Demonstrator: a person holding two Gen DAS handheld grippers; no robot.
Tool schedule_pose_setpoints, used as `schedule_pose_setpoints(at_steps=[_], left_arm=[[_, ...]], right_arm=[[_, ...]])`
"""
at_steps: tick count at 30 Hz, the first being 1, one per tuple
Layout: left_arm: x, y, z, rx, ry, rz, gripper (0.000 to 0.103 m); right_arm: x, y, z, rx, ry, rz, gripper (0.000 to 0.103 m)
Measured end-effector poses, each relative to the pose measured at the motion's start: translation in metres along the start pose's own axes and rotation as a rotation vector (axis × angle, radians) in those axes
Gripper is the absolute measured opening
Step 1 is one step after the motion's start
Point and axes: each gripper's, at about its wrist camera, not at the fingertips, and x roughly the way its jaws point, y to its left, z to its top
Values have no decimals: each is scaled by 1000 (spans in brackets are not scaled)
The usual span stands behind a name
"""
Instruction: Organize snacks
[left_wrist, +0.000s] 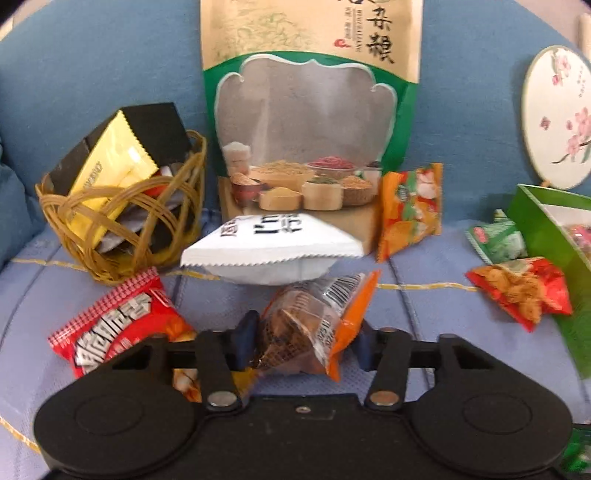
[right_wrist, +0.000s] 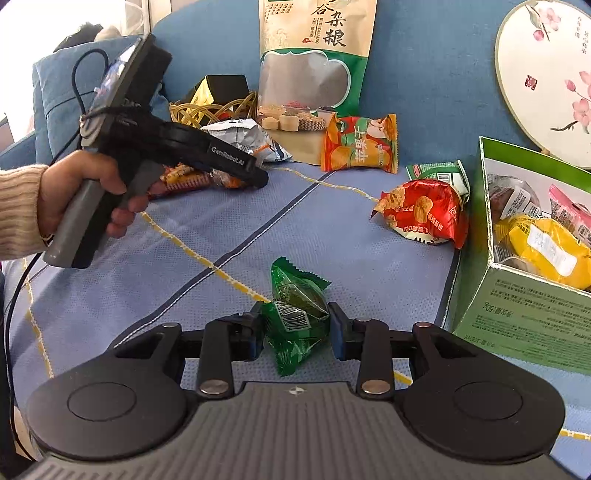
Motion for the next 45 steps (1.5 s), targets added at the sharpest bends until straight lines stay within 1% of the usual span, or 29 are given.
schedule_pose_setpoints(at_steps=[2,3,5,8,11,14,17,20,24,27,29,30,31,32,33,34,35,37,39,42,45], left_arm=[[-10,-3,0,-42,15,-68,81],[-17,-7,0,-55,21,-114,81],[-30,-19,0,-62,29,-192,81],[-47,-47,9,-47,11,-306,81],[-60,-81,22,-22,-16,-405,82],[-61,-117,37,-1,-32,-478,82],[-57,-154,47,21,-44,-509,83],[-48,-181,52,5,-31,-548,83],[-30,-207,52,1,-27,-563,83],[-14,-219,51,1,-11,-547,84],[-4,-222,51,2,-5,-539,87],[-1,-223,51,8,-12,-534,90],[2,-222,50,13,-29,-532,98],[2,-221,49,12,-44,-533,103],[0,-218,48,0,-59,-511,103],[-6,-212,46,-20,-90,-482,103],[-12,-206,44,-31,-118,-470,103],[-22,-193,44,-12,-113,-479,103],[-33,-174,39,-13,-116,-459,103],[-49,-139,24,-46,-136,-422,103],[-55,-107,3,-104,-120,-376,103]], right_arm=[[-8,-1,4,3,-30,3,60],[-14,-1,6,3,-51,-1,60],[-26,-3,10,0,-98,-15,59],[-46,-19,16,24,-175,-69,59],[-69,-51,17,103,-239,-153,60],[-88,-82,16,173,-298,-243,60],[-101,-108,14,220,-342,-340,60],[-110,-130,11,263,-367,-426,60],[-113,-152,8,319,-379,-500,61],[-108,-163,4,352,-373,-516,61],[-102,-168,1,362,-349,-528,62],[-95,-169,0,361,-327,-533,70],[-88,-171,-1,358,-285,-535,78],[-83,-171,-1,355,-254,-542,88],[-81,-170,-1,349,-240,-562,101],[-82,-167,-2,335,-249,-584,102],[-85,-164,-1,320,-266,-596,103],[-95,-157,0,307,-317,-604,103],[-103,-149,-1,301,-363,-589,103],[-104,-137,-2,288,-374,-533,103],[-97,-119,2,245,-368,-477,103]])
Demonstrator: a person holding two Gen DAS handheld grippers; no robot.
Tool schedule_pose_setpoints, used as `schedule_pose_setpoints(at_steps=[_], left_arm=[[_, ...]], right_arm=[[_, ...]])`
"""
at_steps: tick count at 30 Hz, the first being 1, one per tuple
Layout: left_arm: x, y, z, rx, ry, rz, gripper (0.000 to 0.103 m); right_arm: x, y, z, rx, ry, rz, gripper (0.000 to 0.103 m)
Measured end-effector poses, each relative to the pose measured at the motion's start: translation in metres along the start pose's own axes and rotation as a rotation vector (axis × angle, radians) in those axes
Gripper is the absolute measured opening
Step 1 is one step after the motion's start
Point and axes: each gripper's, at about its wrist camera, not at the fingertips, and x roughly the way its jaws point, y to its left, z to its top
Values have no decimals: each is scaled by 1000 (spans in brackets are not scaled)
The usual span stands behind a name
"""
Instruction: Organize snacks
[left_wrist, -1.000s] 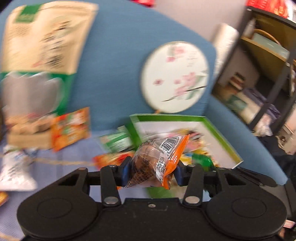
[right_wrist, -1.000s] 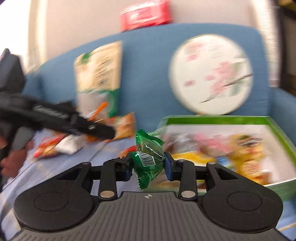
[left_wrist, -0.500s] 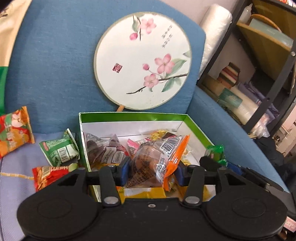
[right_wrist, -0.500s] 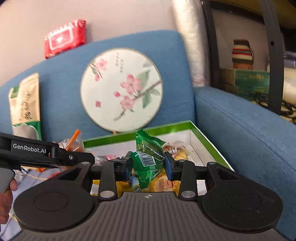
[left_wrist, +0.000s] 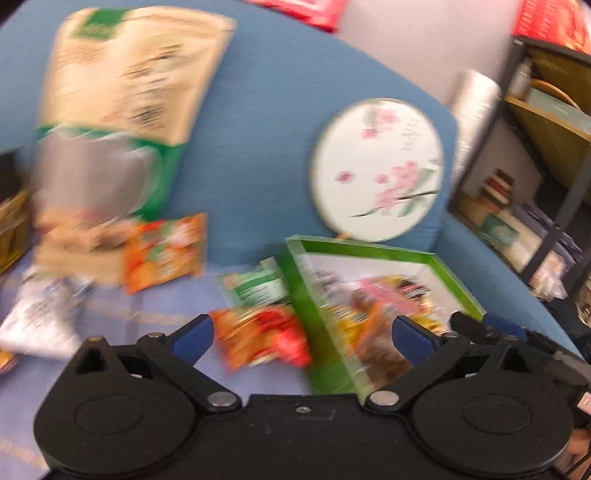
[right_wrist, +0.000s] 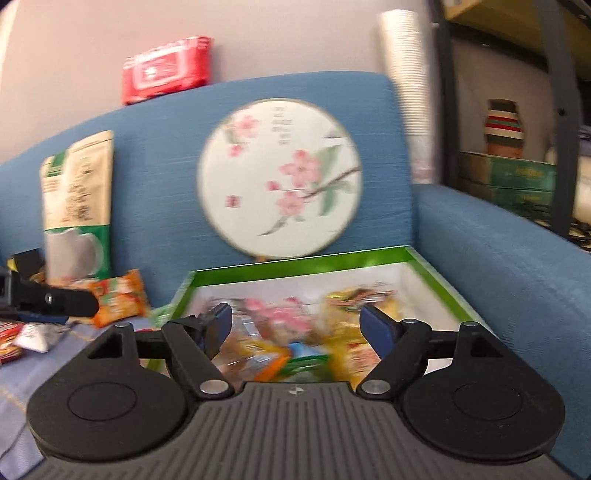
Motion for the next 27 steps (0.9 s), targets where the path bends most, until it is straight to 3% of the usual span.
schedule_pose_setpoints(at_steps=[6,9,13,19,22,23,24,27], left_arm=[[-8,41,-20,-48,31,81,103],[6,49,-10,-116,33,53,103],[37,42,3,-127,13,29,103],[96,38,15,-213,86,34,103],[111,37,11,-151,118,24,103],[108,36,10,-135,121,17,78],[103,36,8,-122,136,-4,70],[78,41,-4,-80,170,-46,68]], right_arm=[[-1,48,-15,-143,27,88,103],[0,61,-18,-177,18,110,103],[0,61,-19,-204,12,102,103],[4,49,-17,-142,23,92,103],[7,47,-18,-146,35,86,103],[7,47,-18,-148,37,86,103],[7,47,-18,-148,39,89,103],[4,53,-18,-151,39,117,103]])
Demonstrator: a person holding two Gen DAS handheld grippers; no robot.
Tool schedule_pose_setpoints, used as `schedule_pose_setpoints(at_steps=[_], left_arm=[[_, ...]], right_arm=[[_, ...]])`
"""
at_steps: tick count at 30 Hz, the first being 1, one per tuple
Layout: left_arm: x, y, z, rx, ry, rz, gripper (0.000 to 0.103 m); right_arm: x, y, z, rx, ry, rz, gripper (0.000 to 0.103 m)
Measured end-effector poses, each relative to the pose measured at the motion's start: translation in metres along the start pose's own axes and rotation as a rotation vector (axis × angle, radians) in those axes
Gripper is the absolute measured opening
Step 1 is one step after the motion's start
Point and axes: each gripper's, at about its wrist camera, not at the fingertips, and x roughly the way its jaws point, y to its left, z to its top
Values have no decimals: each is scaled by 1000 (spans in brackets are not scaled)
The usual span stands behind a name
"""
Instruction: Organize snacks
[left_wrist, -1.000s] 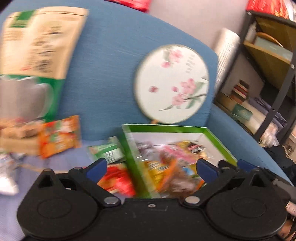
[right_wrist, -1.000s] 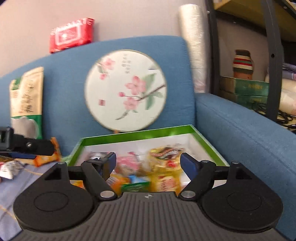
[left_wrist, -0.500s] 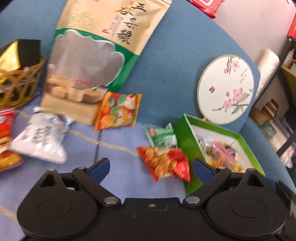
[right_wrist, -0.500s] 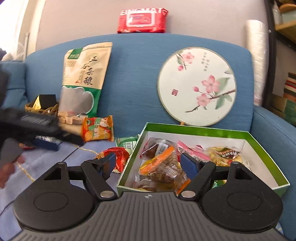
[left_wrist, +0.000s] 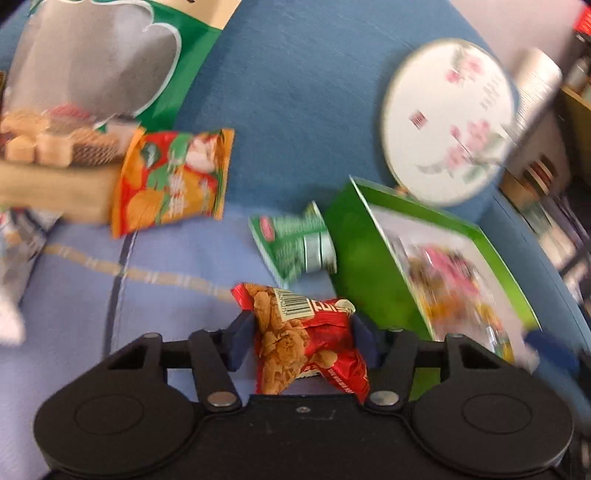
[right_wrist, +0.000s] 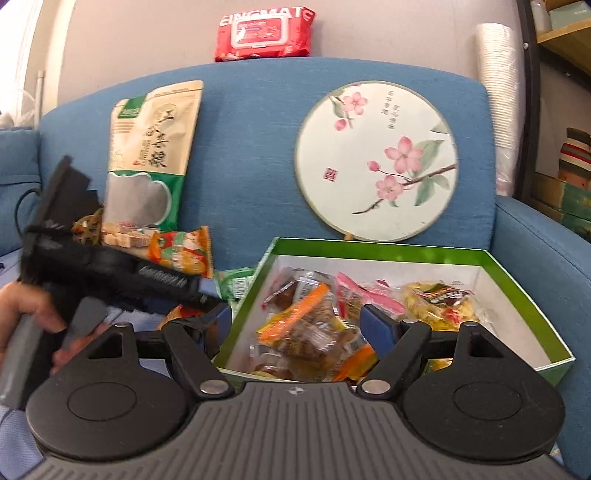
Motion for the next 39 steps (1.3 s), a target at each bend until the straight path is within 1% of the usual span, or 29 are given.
schedule_pose_setpoints(at_steps=[2,6,7,9,10,11,12,13,14,15,18,21,23,25,26,27,28,30,32,35,37,38,39], left_arm=[[-22,9,-17,6,19,-27,67],[-72,25,-51,-9,24,-67,65],[-81,28,-58,-2,24,-64,65],[-93,33,-71,23,13,-30,64],[-99,36,-78,35,-20,-36,65],[-105,39,-81,31,-44,-44,68],[-108,44,-84,9,-60,-59,77],[-110,48,-84,-30,-70,-82,84],[-111,52,-83,-67,-76,-98,94],[-112,55,-80,-96,-86,-103,98],[-113,57,-69,-123,-112,-108,103],[-106,54,-55,-159,-103,-151,103],[-97,45,-43,-120,-88,-148,103],[-83,34,-28,-52,-74,-138,103],[-77,30,-23,-24,-64,-141,94],[-73,28,-20,-6,-52,-144,91],[-71,30,-22,-5,-58,-161,91],[-67,37,-32,-31,-51,-169,90],[-57,45,-39,-61,6,-164,90],[-51,51,-36,-113,7,-199,91],[-47,50,-33,-128,6,-220,90],[-44,50,-34,-129,8,-219,88],[-43,51,-35,-132,8,-233,71]], right_arm=[[-2,7,-1,-15,-1,27,103],[-6,26,-4,-38,19,104,103],[-6,32,-4,-36,28,133,103],[-9,44,-6,-29,41,196,103],[-12,51,-7,-35,46,232,103],[-14,58,-8,-49,47,260,103],[-16,66,-10,-68,46,279,103],[-16,73,-11,-91,49,293,103],[-15,79,-13,-112,56,303,103],[-14,83,-15,-127,67,310,103],[-7,91,-21,-160,110,298,103],[3,86,-24,-134,150,281,103],[10,78,-25,-95,183,272,103],[16,71,-25,-56,214,262,103],[18,69,-25,-39,223,260,103],[20,67,-25,-24,229,265,103],[21,65,-26,-8,233,273,103],[25,63,-26,22,241,282,103],[31,65,-25,35,247,286,103],[39,71,-24,15,238,277,103],[44,74,-25,-15,247,247,103],[46,75,-25,-16,255,237,103],[48,75,-26,-15,262,224,93]])
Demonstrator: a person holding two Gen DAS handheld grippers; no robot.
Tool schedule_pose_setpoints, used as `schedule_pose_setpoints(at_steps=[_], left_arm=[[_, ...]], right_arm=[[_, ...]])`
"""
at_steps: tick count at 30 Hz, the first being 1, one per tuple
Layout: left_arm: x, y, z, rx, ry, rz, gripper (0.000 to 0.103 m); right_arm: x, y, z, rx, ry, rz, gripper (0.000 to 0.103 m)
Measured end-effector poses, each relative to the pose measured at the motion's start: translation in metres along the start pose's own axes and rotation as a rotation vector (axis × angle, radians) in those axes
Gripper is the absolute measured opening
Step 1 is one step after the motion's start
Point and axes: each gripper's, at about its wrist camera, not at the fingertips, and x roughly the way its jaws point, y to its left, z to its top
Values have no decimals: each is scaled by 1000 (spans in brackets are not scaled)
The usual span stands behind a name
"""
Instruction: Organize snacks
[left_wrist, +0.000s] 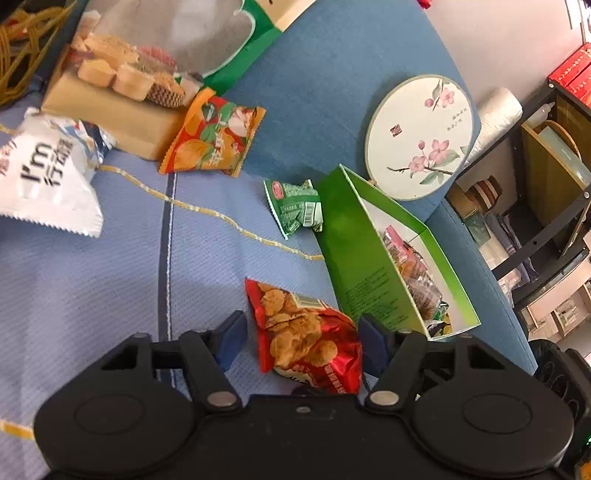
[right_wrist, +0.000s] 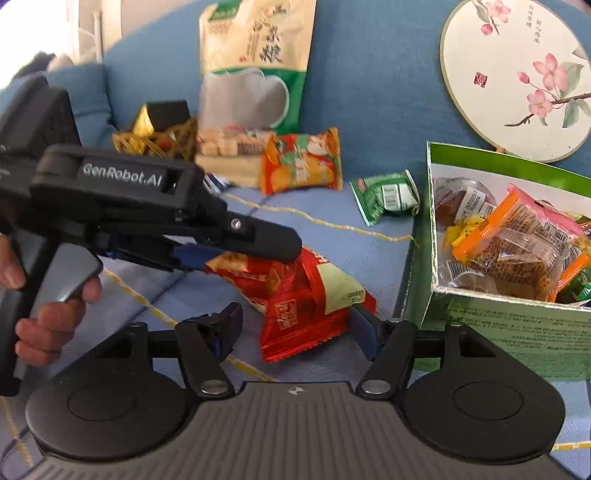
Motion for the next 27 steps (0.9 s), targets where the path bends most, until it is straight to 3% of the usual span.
schedule_pose_setpoints(at_steps=[1,3,4,9,16,21,27], left_arm=[[1,1,-1,-10,1,-10,68],[-1,-3,-3,9,0,-4,55],[-2,-6,-3,21,1,-2,54],[-23,-32,-9,111,-53,16,51],[-45,-76,-6,205,-154,-59,50],[-19,-106,-2,254,-149,-96,49],[48,-143,16,239,-80,-206,48]], right_arm=[[1,0,0,-1,5,-22,68],[-1,-1,0,-9,2,-18,60],[-2,0,0,-24,1,-19,56],[-25,10,1,-85,-62,-30,52],[-71,-2,21,-79,-209,-72,49],[-81,-30,24,-45,-250,-158,47],[-87,-85,26,47,-281,-323,46]])
